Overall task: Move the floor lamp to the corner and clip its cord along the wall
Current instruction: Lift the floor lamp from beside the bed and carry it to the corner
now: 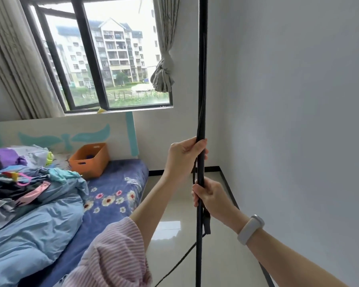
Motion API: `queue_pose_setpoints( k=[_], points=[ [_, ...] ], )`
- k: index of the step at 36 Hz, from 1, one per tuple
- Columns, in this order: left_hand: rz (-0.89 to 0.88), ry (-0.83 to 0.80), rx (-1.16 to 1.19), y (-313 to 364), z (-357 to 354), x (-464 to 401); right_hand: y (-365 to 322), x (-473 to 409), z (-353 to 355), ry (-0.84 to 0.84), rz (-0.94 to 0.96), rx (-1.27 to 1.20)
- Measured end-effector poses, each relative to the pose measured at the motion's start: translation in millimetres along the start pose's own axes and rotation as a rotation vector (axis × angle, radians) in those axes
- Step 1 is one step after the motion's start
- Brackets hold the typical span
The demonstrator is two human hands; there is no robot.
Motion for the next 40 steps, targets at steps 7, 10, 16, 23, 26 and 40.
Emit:
queue_pose_setpoints(
  k=[7,10,16,23,26,40],
  points=[
    [-0.021,-0.013,-0.006,-40,-47,-102,29,-93,68,0.018,0.024,0.015],
    [-0.004,-0.018,-0.001,-57,-64,-144,40,-133,94,0.026,0.020,0.027],
    [0.001,0.003,0.005,-82,-81,-216,56,-206,134,0.055,0.021,0.074],
    [-0.023,0.029,0.033,-113,-85,-295,70,-288,167,0.044,0.026,0.092],
    [-0.037,0.031,0.044,-134,-84,-332,82,-325,177,0.046,0.029,0.084],
    [-0.046,0.008,0.120,-252,-66,-540,152,-538,224,0.024,-0.018,0.149]
  ],
)
Point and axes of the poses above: each hand's wrist, its own x-axis away from the middle knuckle, its own z-axis out of the back of the hand, y = z × x, the point moved 8 cm from there along -x, towards the middle knuckle, and after that the axes turned 3 degrees about -x, right-handed, at the moved point
